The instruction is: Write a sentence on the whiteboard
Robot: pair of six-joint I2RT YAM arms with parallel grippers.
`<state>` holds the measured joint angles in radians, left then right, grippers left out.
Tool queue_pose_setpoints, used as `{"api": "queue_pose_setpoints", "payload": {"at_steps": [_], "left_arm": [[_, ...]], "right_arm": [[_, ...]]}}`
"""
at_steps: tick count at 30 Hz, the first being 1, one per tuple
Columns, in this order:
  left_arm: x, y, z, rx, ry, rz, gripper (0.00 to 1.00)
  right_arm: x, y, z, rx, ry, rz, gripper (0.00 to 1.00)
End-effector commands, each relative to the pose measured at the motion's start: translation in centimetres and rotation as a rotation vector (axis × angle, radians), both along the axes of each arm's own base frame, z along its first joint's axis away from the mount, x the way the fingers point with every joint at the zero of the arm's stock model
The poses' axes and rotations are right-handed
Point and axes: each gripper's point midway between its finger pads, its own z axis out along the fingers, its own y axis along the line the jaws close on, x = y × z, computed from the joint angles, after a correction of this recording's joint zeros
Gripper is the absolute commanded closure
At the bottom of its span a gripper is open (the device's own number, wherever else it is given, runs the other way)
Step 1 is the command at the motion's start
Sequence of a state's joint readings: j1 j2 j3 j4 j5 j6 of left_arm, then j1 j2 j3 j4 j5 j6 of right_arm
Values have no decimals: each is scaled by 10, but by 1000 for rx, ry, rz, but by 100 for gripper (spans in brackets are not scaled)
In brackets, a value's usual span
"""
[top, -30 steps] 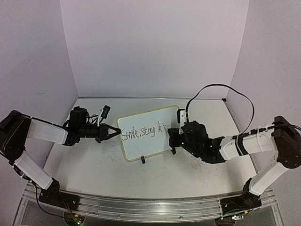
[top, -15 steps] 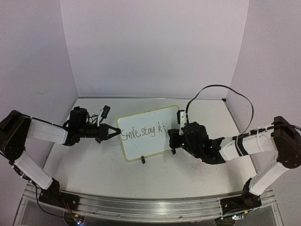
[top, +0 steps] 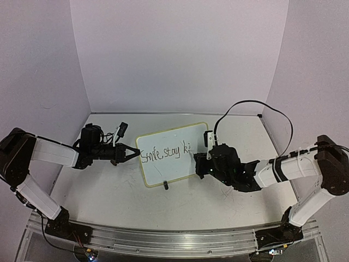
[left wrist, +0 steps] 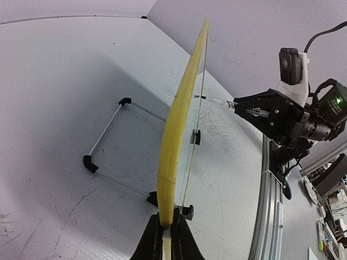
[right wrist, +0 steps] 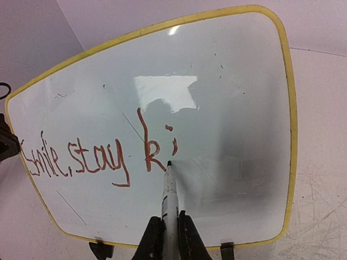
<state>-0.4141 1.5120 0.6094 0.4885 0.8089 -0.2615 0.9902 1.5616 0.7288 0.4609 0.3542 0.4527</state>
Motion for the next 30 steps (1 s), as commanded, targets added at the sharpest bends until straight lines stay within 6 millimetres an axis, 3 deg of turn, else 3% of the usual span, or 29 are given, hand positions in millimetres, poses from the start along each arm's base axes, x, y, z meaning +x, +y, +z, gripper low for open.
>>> {"api": "queue_pose_setpoints", "payload": {"at_steps": [1,5,15,30], "left_arm": [[0,0,3,13,3,1,100],[1,-1,4,11,2,-1,100],[0,0,4,11,1,-1,100],[0,0,4,14,-1,2,100]], "right_arm": [[-1,0,-2,10,8,-21,100],[0,1,-1,10,5,-24,100],[5,1,28,36,-58,-37,100],[16,5,40,34,-102,-41,100]]}}
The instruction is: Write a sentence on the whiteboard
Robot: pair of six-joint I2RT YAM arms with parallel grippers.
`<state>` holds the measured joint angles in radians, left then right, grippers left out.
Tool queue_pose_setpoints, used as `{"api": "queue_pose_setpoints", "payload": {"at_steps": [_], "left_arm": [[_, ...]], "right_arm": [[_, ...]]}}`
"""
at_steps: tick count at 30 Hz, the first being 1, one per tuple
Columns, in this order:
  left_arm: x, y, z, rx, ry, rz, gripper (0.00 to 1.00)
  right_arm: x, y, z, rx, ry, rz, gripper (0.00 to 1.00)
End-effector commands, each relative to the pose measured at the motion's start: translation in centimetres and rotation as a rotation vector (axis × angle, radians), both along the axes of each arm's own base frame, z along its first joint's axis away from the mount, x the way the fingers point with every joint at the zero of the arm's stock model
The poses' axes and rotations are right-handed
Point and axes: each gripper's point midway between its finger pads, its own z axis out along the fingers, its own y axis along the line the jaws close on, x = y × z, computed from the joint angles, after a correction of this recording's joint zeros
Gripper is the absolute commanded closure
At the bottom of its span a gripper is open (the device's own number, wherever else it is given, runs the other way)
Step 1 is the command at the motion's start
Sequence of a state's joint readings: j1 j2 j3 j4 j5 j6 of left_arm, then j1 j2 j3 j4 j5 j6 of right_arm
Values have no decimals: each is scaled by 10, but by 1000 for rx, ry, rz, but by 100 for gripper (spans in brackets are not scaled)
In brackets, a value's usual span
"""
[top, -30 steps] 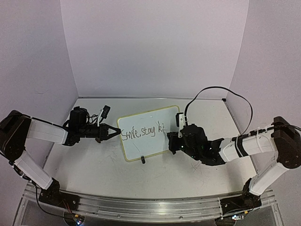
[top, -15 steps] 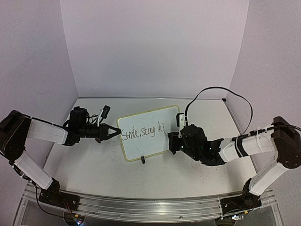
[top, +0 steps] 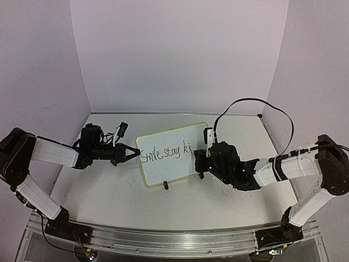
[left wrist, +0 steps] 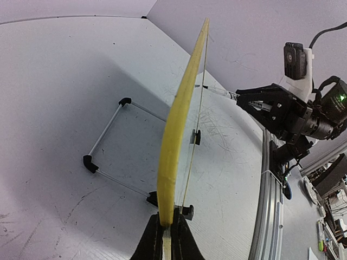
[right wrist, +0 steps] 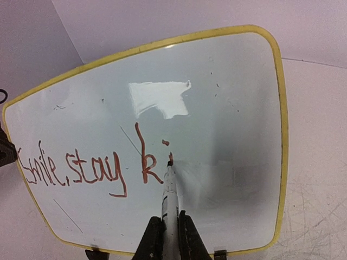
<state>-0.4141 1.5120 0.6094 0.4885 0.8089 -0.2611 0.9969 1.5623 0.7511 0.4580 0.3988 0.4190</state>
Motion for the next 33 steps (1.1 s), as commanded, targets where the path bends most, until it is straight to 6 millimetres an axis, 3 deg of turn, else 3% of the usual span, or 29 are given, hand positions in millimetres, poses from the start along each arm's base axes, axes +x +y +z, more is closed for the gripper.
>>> {"api": "queue_pose_setpoints", "payload": {"at_steps": [1,19,33], "left_arm": [[0,0,4,13,-1,2,100],[1,0,5,11,-1,0,100],[1,-1,3,13,3,0,100]], "right_arm": [[12,5,29,55,-59,-17,100],[13,6,8,27,-13,-22,100],[9,-5,-6,6,27,-49,100]]}}
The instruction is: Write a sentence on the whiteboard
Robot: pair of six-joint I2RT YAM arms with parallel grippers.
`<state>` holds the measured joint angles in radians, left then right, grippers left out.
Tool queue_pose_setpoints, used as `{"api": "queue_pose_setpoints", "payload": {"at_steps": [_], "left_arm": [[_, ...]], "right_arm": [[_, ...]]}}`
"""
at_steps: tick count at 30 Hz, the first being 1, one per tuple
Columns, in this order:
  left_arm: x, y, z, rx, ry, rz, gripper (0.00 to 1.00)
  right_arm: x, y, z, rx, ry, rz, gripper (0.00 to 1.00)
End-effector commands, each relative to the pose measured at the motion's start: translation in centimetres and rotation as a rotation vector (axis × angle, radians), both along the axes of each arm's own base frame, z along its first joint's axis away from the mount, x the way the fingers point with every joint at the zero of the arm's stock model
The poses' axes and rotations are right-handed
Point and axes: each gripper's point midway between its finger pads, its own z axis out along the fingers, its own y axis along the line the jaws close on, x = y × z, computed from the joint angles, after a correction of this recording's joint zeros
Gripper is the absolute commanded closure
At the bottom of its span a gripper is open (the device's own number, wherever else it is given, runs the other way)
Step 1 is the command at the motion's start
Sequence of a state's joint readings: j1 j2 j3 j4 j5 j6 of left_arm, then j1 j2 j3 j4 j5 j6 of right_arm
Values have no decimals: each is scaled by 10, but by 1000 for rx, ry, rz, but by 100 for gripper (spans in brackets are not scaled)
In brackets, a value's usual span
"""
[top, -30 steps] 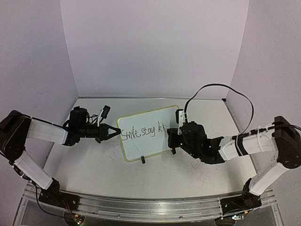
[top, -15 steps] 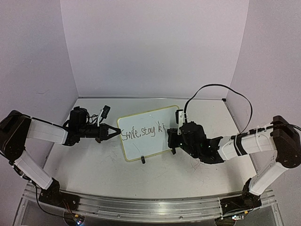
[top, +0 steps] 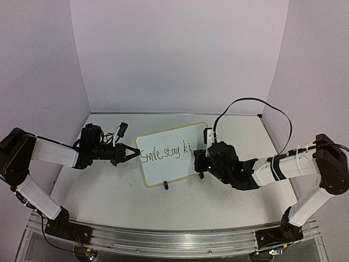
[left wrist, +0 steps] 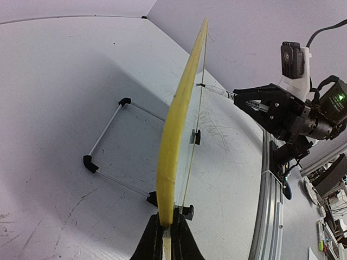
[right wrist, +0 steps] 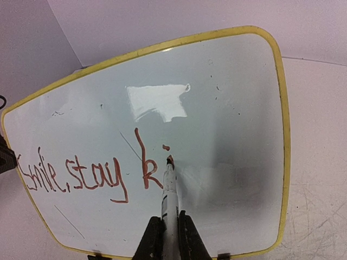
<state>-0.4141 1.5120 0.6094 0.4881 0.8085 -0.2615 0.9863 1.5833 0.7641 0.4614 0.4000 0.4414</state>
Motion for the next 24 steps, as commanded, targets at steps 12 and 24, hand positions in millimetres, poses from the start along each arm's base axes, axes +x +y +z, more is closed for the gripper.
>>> {"api": "queue_pose_setpoints", "payload": {"at_steps": [12,24], "left_arm": [[0,0,3,13,3,-1,100],[0,0,4,12,2,-1,100]], "right_arm": [[-4,-4,-14,0,51,-17,100],[-10,-5,-24,-4,76,-14,100]]}}
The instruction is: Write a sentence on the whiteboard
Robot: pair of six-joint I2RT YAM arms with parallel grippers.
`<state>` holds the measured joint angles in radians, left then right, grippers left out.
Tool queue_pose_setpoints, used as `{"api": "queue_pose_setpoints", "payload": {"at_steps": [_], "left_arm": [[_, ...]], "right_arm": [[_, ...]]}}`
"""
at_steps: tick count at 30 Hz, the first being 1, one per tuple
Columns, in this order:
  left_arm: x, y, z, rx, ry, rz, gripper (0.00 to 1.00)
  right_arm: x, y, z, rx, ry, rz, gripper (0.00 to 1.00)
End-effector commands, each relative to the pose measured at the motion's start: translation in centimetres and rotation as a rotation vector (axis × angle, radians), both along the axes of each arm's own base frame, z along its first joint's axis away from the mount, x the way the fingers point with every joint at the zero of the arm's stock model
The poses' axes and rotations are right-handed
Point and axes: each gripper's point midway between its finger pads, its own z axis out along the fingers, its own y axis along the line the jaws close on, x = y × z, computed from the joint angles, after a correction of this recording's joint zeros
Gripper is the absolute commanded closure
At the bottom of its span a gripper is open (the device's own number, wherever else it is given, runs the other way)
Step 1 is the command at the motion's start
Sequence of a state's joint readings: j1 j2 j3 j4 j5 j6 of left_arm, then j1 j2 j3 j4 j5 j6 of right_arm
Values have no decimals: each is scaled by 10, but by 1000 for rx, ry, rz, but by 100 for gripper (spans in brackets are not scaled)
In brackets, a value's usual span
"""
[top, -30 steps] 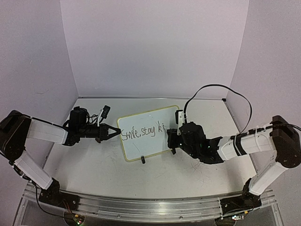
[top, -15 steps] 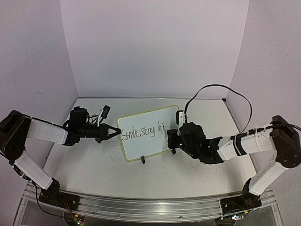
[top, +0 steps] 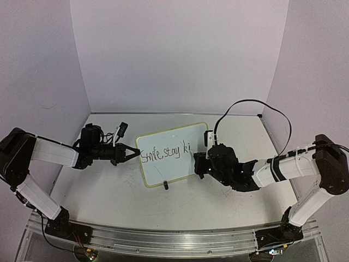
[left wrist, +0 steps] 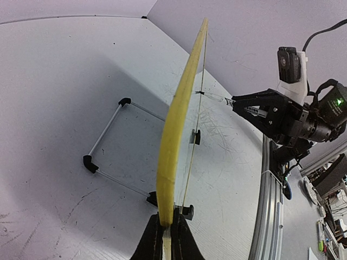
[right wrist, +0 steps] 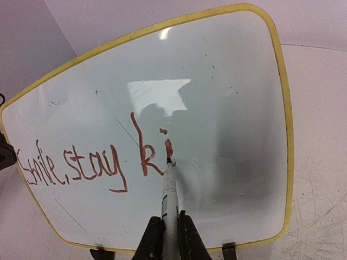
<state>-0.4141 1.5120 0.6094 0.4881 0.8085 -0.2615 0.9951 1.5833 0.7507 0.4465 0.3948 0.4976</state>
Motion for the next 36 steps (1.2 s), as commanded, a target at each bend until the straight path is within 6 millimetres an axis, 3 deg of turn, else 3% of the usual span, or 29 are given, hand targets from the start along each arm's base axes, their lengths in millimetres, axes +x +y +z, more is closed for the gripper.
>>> {"api": "queue_pose_setpoints", "payload": {"at_steps": [1,25,30,36], "left_arm": [[0,0,4,12,2,-1,100],[-1,1,4,13,2,2,100],[0,0,4,12,3,-1,100],[0,0,4,14,0,1,100]], "right_arm": [[-5,-4,-16,-28,38,-5,100],[-7,-5,-22,-40,48,-12,100],[-2,1,-6,-31,12,-8,100],[-10,-3,35,57,-67,31,100]]}}
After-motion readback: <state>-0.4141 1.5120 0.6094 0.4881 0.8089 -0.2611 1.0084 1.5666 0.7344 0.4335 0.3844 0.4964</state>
